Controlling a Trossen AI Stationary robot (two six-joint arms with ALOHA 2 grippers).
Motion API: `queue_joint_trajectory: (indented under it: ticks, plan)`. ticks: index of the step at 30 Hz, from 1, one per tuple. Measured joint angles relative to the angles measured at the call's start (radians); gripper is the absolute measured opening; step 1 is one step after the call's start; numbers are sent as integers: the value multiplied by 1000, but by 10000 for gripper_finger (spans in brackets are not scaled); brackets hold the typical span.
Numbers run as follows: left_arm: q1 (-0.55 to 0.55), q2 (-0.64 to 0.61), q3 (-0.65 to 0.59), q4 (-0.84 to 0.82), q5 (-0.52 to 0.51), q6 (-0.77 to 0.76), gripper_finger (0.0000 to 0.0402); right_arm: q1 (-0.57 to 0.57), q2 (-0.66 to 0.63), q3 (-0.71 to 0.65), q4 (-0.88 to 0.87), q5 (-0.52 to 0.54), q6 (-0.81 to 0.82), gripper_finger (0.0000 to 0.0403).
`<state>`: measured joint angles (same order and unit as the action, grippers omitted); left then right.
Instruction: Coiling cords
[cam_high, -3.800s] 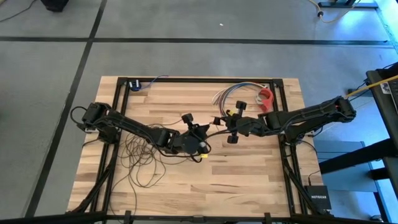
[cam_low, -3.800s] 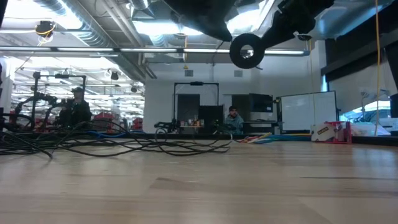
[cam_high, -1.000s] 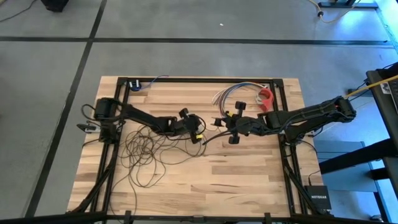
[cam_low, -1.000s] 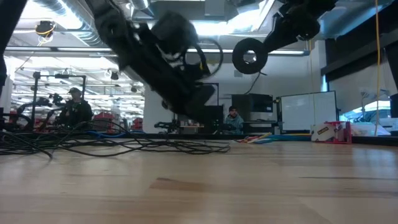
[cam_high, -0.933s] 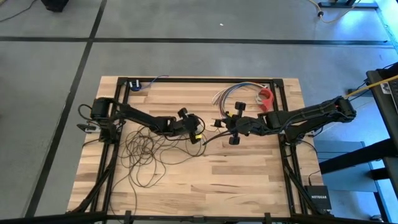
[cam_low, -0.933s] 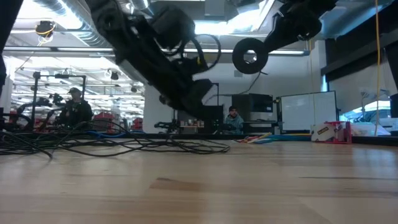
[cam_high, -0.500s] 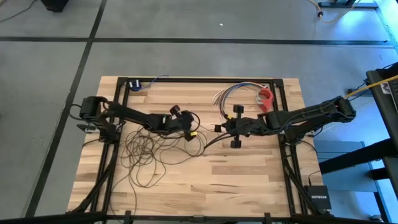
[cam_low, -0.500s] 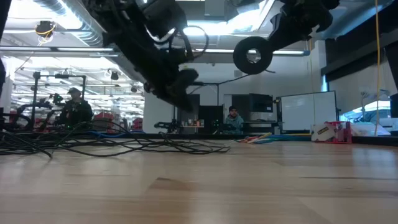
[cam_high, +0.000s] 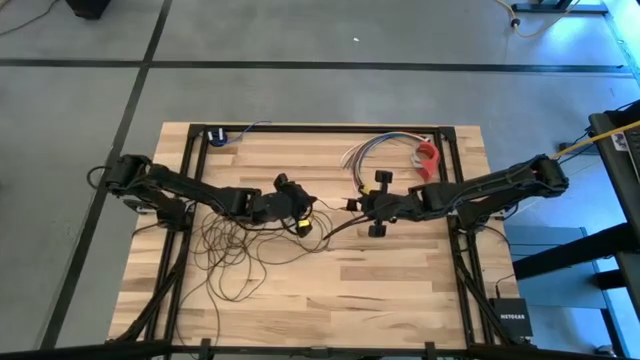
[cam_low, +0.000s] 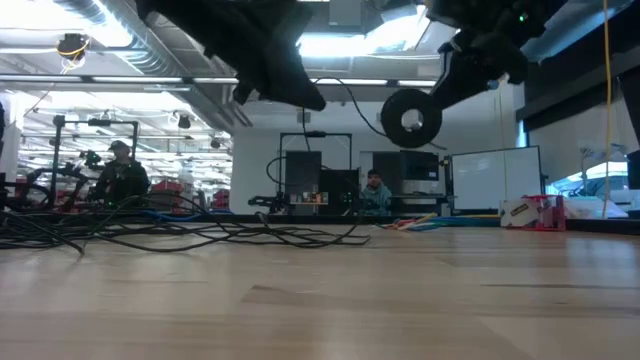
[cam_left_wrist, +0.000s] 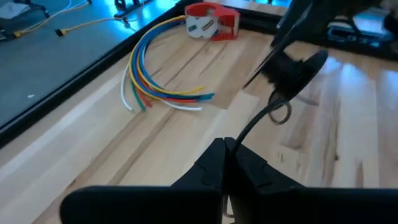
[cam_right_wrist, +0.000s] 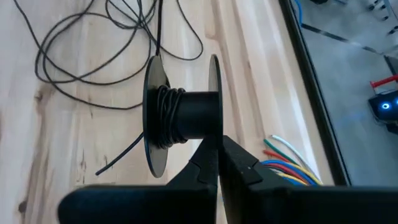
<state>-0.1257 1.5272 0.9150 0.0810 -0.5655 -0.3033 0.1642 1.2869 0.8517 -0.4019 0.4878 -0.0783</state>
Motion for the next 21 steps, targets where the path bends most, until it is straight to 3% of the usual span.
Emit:
queue_joint_trajectory:
  ticks: [21]
  plan:
    - [-53,2,1,371,5,23,3,-1,72,-5,99,76,52,1]
